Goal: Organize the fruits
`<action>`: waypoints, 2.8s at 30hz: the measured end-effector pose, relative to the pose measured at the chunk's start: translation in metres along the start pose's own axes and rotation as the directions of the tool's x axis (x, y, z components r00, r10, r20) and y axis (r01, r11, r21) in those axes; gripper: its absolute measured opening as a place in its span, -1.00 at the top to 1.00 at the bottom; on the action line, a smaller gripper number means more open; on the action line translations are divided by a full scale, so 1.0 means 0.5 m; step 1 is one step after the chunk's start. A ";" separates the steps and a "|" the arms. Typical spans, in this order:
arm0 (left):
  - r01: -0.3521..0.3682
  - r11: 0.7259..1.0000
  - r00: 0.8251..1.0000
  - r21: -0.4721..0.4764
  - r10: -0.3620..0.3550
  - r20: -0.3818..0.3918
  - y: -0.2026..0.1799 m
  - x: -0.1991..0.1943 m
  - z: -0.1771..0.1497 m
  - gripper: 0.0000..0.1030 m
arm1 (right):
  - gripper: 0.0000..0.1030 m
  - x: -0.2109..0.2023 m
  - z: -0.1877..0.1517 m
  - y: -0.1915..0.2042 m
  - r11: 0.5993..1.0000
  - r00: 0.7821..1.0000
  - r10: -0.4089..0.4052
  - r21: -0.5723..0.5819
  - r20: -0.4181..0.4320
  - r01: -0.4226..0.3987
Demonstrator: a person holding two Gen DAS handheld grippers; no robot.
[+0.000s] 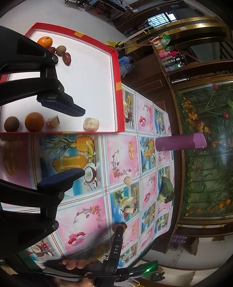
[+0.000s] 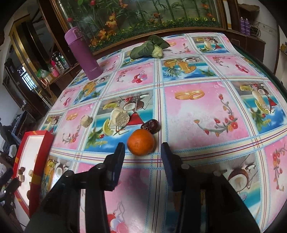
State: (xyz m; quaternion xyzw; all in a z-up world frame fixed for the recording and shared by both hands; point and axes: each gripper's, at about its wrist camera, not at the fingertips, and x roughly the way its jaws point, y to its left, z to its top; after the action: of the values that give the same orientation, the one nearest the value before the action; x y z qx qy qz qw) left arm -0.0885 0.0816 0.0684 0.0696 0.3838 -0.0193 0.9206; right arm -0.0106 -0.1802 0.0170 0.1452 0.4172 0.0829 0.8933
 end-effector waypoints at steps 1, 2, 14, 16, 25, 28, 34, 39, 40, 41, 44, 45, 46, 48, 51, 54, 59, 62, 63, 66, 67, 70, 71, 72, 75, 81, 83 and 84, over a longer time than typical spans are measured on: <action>0.003 1.000 1.000 0.002 -0.003 -0.003 -0.004 0.004 0.003 -0.16 | 0.15 0.001 0.002 0.002 1.000 1.000 0.003 -0.006 0.004 -0.003; 0.005 1.000 1.000 0.004 -0.005 -0.005 -0.007 0.006 0.005 -0.16 | 0.15 0.002 0.004 0.007 1.000 1.000 -0.002 -0.019 0.009 0.002; 0.045 0.998 0.999 0.049 -0.044 -0.017 -0.068 0.044 0.055 -0.16 | 0.33 0.030 0.006 0.024 0.996 0.998 -0.053 -0.072 -0.024 0.051; 0.061 0.996 0.998 0.062 -0.060 -0.021 -0.087 0.057 0.069 -0.16 | 0.34 0.026 0.007 0.023 0.997 0.999 -0.032 -0.065 -0.025 0.031; 0.192 0.974 0.981 0.121 -0.186 -0.058 -0.193 0.152 0.138 -0.16 | 0.35 -0.031 0.032 -0.044 0.996 0.997 -0.004 0.090 0.074 -0.003; 0.226 0.966 0.973 0.123 -0.217 -0.082 -0.221 0.187 0.152 -0.16 | 0.35 -0.042 0.040 -0.077 0.988 0.995 -0.043 0.152 0.095 0.028; 0.259 0.957 0.963 0.134 -0.244 -0.116 -0.271 0.247 0.175 -0.12 | 0.35 -0.049 0.049 -0.121 0.974 0.994 -0.038 0.225 0.105 0.014; 0.282 0.950 0.955 0.136 -0.264 -0.137 -0.291 0.273 0.182 0.05 | 0.35 -0.045 0.049 -0.132 0.970 0.996 -0.015 0.245 0.093 -0.009; 0.288 0.948 0.952 0.133 -0.269 -0.143 -0.294 0.279 0.184 0.06 | 0.35 -0.044 0.049 -0.133 0.969 0.996 -0.013 0.246 0.091 -0.010; 0.295 0.947 0.950 0.130 -0.276 -0.149 -0.296 0.284 0.183 0.09 | 0.35 -0.044 0.049 -0.132 0.970 0.996 -0.010 0.245 0.089 -0.012; 0.306 0.944 0.945 0.126 -0.285 -0.158 -0.302 0.296 0.186 0.28 | 0.35 -0.042 0.049 -0.130 0.970 0.996 -0.004 0.243 0.088 -0.018; 0.312 0.942 0.943 0.125 -0.291 -0.161 -0.304 0.300 0.186 0.36 | 0.35 -0.043 0.049 -0.130 0.970 0.996 -0.002 0.243 0.089 -0.020; 0.318 0.940 0.941 0.122 -0.297 -0.165 -0.305 0.302 0.186 0.39 | 0.35 -0.042 0.049 -0.130 0.970 0.996 -0.002 0.243 0.089 -0.019; 0.329 0.937 0.937 0.119 -0.308 -0.168 -0.306 0.304 0.184 0.54 | 0.35 -0.042 0.049 -0.130 0.970 0.996 -0.005 0.243 0.088 -0.017; 0.340 0.933 0.933 0.118 -0.319 -0.169 -0.307 0.305 0.185 0.72 | 0.35 -0.037 0.049 -0.127 0.971 0.997 -0.005 0.238 0.080 -0.014; 0.352 0.930 0.930 0.105 -0.335 -0.151 -0.303 0.298 0.187 0.75 | 0.35 -0.034 0.049 -0.124 0.973 0.997 -0.008 0.229 0.076 -0.010; 0.354 0.930 0.931 0.095 -0.342 -0.126 -0.291 0.265 0.185 0.75 | 0.35 -0.033 0.048 -0.118 0.978 0.996 -0.019 0.208 0.088 0.000; 0.321 0.943 0.944 0.087 -0.312 -0.104 -0.271 0.229 0.174 0.75 | 0.35 -0.034 0.047 -0.113 0.981 0.995 -0.019 0.193 0.095 0.000; 0.313 0.946 0.947 0.080 -0.305 -0.096 -0.263 0.216 0.169 0.75 | 0.35 -0.035 0.047 -0.112 0.982 0.995 -0.018 0.188 0.100 -0.001; 0.302 0.952 0.953 0.057 -0.299 -0.050 -0.228 0.157 0.144 0.75 | 0.35 -0.038 0.047 -0.110 0.984 0.993 -0.023 0.178 0.112 0.003; 0.289 0.956 0.957 0.053 -0.287 -0.037 -0.216 0.137 0.134 0.75 | 0.35 -0.039 0.047 -0.110 0.984 0.993 -0.022 0.176 0.116 0.002; 0.267 0.964 0.963 0.016 -0.267 0.017 -0.166 0.072 0.102 0.75 | 0.35 -0.041 0.045 -0.105 0.987 0.992 -0.020 0.163 0.123 -0.001; 0.264 0.964 0.964 -0.001 -0.264 0.027 -0.150 0.057 0.094 0.75 | 0.35 -0.040 0.044 -0.102 0.988 0.992 -0.022 0.157 0.125 0.002; 0.258 0.966 0.966 -0.012 -0.258 0.038 -0.134 0.043 0.086 0.75 | 0.35 -0.039 0.042 -0.098 0.989 0.992 -0.025 0.148 0.126 0.006; 0.206 0.978 0.976 -0.035 -0.203 0.081 -0.085 0.002 0.064 0.75 | 0.35 -0.038 0.036 -0.079 0.994 0.991 -0.033 0.106 0.132 0.019; 0.142 0.985 0.983 -0.097 -0.130 0.127 0.010 -0.052 0.040 0.75 | 0.35 -0.058 0.016 -0.033 0.996 0.988 0.029 0.077 0.154 -0.041; 0.122 0.985 0.984 -0.125 -0.103 0.148 0.044 -0.067 0.035 0.75 | 0.35 -0.061 0.006 -0.006 0.996 0.988 0.052 0.061 0.147 -0.061; 0.114 0.984 0.983 -0.133 -0.093 0.155 0.054 -0.072 0.033 0.75 | 0.35 -0.065 0.000 0.011 0.996 0.987 0.062 0.047 0.149 -0.070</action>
State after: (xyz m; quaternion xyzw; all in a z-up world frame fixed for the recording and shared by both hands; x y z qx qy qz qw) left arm -0.0996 0.1054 0.1084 -0.0177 0.3178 -0.0453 0.9469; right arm -0.0313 -0.1835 0.0422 0.1879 0.3471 0.0905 0.9143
